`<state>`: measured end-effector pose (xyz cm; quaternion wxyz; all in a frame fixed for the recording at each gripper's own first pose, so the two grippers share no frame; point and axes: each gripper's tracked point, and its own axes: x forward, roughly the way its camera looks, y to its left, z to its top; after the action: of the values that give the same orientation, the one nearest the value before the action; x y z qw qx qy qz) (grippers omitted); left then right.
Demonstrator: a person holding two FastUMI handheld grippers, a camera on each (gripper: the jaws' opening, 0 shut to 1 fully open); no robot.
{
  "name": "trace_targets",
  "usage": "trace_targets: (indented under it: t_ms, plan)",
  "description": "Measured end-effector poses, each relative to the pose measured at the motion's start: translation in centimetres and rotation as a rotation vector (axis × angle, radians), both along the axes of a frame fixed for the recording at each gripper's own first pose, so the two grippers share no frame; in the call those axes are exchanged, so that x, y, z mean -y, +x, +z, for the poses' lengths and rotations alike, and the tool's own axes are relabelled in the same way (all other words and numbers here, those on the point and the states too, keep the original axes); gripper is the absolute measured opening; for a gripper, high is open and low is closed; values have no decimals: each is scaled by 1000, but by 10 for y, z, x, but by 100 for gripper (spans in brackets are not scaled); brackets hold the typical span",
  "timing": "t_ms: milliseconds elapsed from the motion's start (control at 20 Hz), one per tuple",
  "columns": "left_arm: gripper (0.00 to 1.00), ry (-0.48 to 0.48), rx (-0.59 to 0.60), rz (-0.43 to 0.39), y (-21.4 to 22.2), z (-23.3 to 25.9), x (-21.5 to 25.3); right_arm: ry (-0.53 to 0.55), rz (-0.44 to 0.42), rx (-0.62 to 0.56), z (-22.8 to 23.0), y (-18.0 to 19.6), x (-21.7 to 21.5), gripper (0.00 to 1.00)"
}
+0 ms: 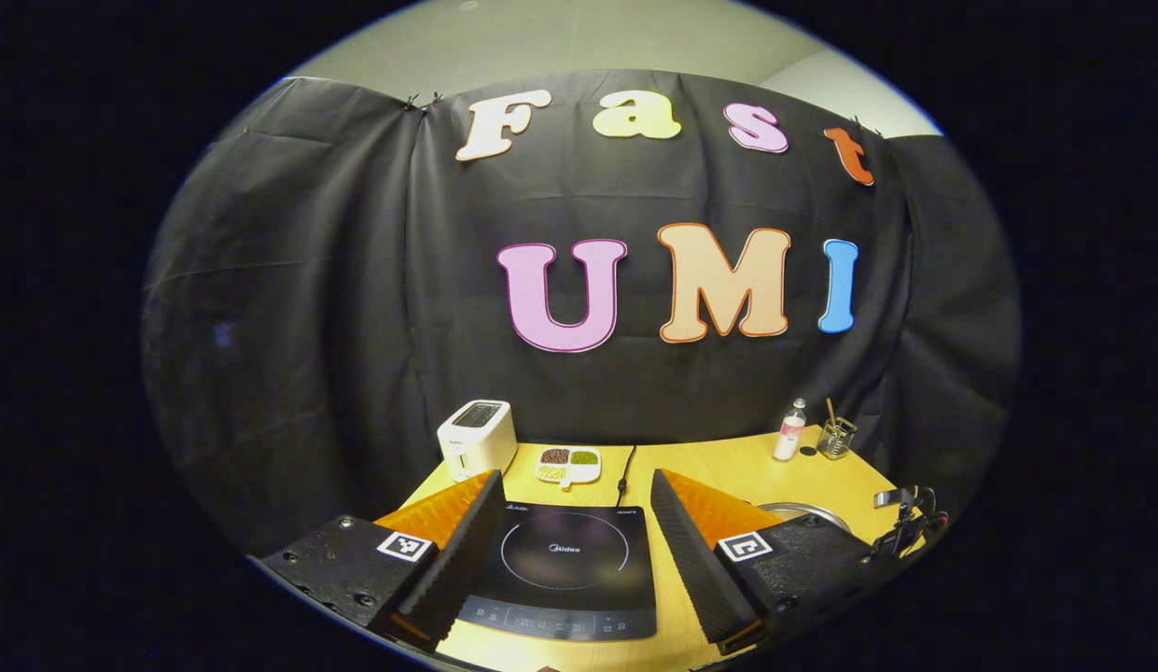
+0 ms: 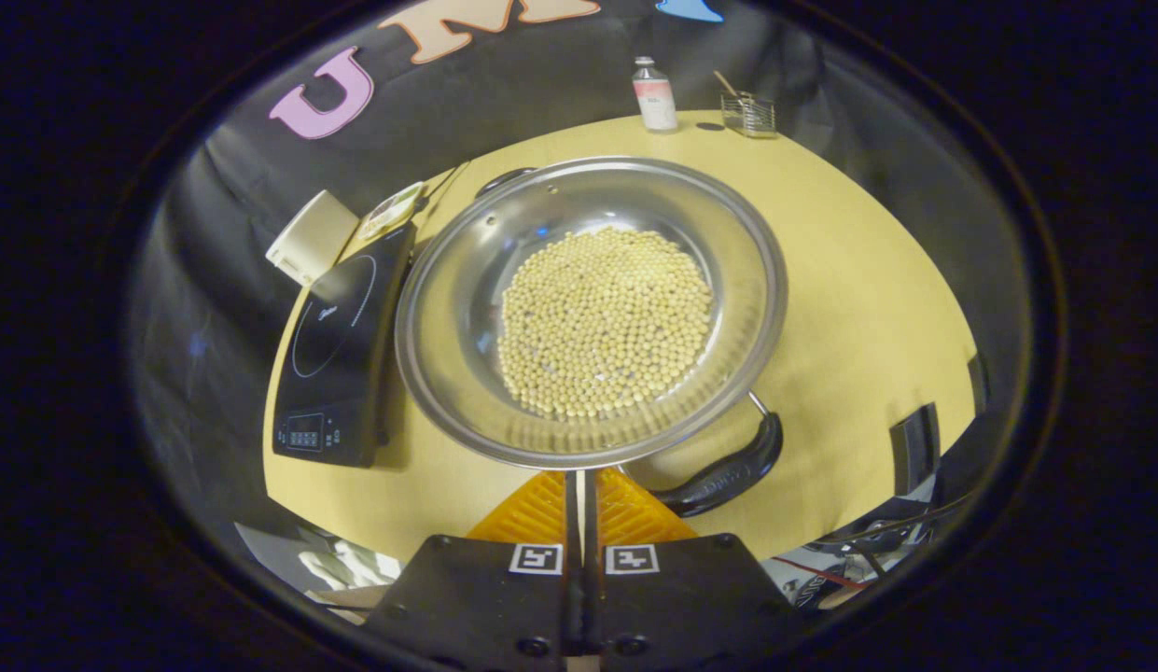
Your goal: First push the handle of the pot to place it horizontally, then grasp the pot with both hands and set it on the induction cooktop.
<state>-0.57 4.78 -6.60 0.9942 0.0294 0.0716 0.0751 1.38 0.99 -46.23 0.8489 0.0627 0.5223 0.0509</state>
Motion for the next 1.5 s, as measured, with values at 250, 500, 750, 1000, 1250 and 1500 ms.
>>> trace_targets:
  t_ms: [250,500,750,1000,1250,1500]
  plan:
    - [95,2,-2,-3,1,0,3,-36,-49,1,0,7,30,0]
    - [96,3,-5,-6,0,-1,6,-70,-97,11,2,19,58,3]
    - [96,2,-13,1,-1,-3,4,-91,-146,28,5,38,85,3]
    - [93,5,-13,11,-2,-3,2,-115,-162,35,7,56,101,3]
    - [92,-3,-19,24,-3,-4,-1,-138,-164,36,9,72,114,0]
    - [93,-12,-26,30,-2,-7,1,-140,-167,38,10,87,121,3]
